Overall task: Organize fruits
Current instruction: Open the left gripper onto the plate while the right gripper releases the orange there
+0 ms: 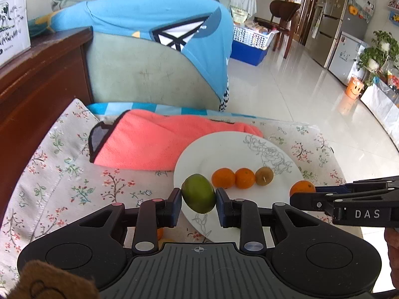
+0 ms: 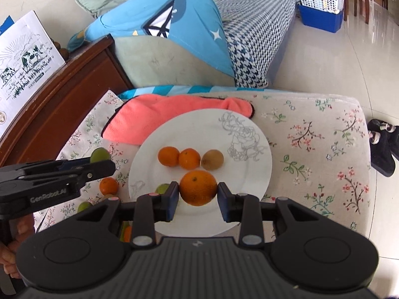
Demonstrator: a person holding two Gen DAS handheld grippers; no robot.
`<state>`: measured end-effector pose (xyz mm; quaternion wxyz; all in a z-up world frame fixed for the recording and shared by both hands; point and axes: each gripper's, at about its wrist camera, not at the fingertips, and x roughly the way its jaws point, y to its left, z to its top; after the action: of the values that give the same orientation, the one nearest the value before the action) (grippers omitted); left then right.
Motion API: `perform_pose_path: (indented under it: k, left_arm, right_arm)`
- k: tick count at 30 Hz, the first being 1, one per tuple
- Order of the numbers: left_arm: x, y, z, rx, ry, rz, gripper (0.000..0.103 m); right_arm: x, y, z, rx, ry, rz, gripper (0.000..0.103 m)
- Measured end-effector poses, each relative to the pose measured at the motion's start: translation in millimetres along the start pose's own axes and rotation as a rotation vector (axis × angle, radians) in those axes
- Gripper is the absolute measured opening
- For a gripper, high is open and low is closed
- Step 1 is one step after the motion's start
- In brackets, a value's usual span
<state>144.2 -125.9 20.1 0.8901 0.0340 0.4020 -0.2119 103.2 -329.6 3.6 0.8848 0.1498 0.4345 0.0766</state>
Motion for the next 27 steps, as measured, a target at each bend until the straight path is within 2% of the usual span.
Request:
perform_pose_path:
  k: [8,14,20,27]
  left_arm:
    - [20,-3,1,-0.027,0.032,-0.024,0.027]
    - [21,-7,4,-0.042,0.019,-0.033,0.029]
    - [12,-5,9,-0.067,-0.015,-0.005,0.048]
    - [1,-2,12,-0.057,-0.028,0.057,0.061]
  right_arm:
    - [17,-5,-2,0.055,0.037,-0.001,0.034]
    - [24,-7,-1,0.076,0.038,-0.005,0.034]
    - [19,-8,2,0.106,0.01,0.011,0.037]
    - [14,-4,4,0.094,-0.024,0.014,0.037]
